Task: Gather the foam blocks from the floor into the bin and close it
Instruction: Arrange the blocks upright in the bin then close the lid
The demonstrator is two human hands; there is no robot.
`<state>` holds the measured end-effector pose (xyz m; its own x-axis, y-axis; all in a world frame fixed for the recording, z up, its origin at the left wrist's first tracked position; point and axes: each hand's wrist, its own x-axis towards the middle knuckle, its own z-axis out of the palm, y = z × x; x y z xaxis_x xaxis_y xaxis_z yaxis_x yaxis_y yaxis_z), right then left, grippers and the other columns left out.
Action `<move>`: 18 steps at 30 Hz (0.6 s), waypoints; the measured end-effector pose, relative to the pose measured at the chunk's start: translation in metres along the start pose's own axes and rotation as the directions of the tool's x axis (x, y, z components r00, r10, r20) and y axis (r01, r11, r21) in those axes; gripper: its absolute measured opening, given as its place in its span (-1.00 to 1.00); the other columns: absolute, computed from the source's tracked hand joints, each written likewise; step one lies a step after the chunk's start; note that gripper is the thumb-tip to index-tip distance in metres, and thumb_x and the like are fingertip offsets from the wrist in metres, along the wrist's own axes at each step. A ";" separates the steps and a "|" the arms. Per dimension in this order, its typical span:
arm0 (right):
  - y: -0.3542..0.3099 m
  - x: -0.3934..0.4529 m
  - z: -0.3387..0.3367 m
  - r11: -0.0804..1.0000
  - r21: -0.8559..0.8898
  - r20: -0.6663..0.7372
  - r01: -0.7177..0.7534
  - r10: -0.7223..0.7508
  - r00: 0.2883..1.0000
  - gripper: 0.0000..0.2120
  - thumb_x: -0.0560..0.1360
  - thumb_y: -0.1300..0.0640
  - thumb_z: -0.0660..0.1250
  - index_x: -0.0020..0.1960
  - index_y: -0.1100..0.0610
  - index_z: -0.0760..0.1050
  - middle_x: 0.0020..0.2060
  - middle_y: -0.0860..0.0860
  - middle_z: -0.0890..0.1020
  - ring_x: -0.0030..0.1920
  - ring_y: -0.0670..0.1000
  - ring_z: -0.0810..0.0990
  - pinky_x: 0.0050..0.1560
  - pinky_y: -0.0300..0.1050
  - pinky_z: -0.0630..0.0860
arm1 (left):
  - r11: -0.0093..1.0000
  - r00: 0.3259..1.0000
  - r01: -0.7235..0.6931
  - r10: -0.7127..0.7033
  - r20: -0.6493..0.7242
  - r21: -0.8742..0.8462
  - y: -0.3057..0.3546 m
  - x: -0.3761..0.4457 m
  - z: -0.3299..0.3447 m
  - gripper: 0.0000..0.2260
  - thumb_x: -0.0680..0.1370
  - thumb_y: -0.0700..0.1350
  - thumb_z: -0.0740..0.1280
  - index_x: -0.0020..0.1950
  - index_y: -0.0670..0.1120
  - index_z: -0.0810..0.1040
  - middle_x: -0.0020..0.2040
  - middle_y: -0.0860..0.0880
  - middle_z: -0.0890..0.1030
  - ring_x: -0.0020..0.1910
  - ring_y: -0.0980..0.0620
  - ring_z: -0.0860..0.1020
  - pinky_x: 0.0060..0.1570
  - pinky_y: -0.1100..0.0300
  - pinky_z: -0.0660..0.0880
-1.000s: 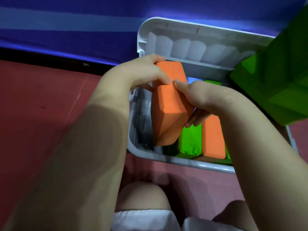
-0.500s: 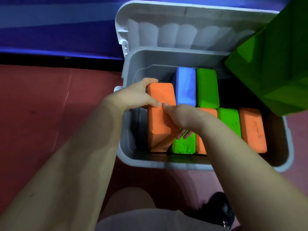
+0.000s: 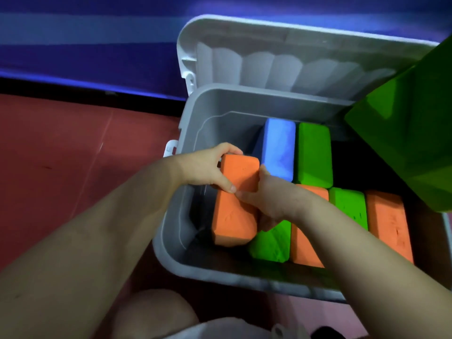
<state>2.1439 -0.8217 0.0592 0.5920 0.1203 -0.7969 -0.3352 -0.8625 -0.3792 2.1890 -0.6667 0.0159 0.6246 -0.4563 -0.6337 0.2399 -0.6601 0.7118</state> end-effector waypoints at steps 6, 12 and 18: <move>-0.006 0.016 -0.005 0.981 -0.192 0.014 -0.009 0.012 1.000 0.10 0.35 0.02 0.51 0.53 0.07 -0.26 -0.23 0.15 0.70 -0.36 0.08 0.64 -0.17 -0.07 0.62 | 0.999 0.995 -0.018 0.023 0.102 -0.050 -0.019 0.013 -0.005 -0.26 0.14 -0.12 0.61 0.20 0.21 0.34 0.22 -0.12 0.51 0.19 -0.06 0.56 0.24 0.00 0.50; -0.025 0.019 0.000 0.828 -0.560 -0.046 0.028 -0.064 0.997 -0.39 0.25 -0.17 0.53 0.08 0.13 0.35 -0.34 -0.02 0.48 -0.24 0.00 0.50 -0.24 -0.18 0.46 | 0.999 0.983 -0.002 -0.004 0.185 0.033 -0.026 0.024 -0.007 -0.33 0.07 -0.03 0.59 0.04 0.29 0.35 0.20 -0.06 0.53 0.19 -0.06 0.56 0.18 -0.06 0.53; -0.017 0.035 0.007 0.732 -0.681 -0.139 -0.030 -0.089 0.986 -0.16 0.16 -0.33 0.50 0.29 0.08 0.41 0.04 0.06 0.48 0.11 0.08 0.49 0.01 -0.07 0.43 | 0.971 0.990 -0.029 -0.006 0.142 0.239 -0.021 0.031 0.004 -0.34 0.30 -0.17 0.57 0.28 0.06 0.30 0.20 -0.02 0.52 0.10 -0.01 0.55 0.04 0.11 0.55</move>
<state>2.1656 -0.7991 0.0343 0.7155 0.1268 -0.6870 0.2360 -0.9695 0.0669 2.2009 -0.6694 -0.0199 0.5112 -0.5327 -0.6745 0.0377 -0.7701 0.6368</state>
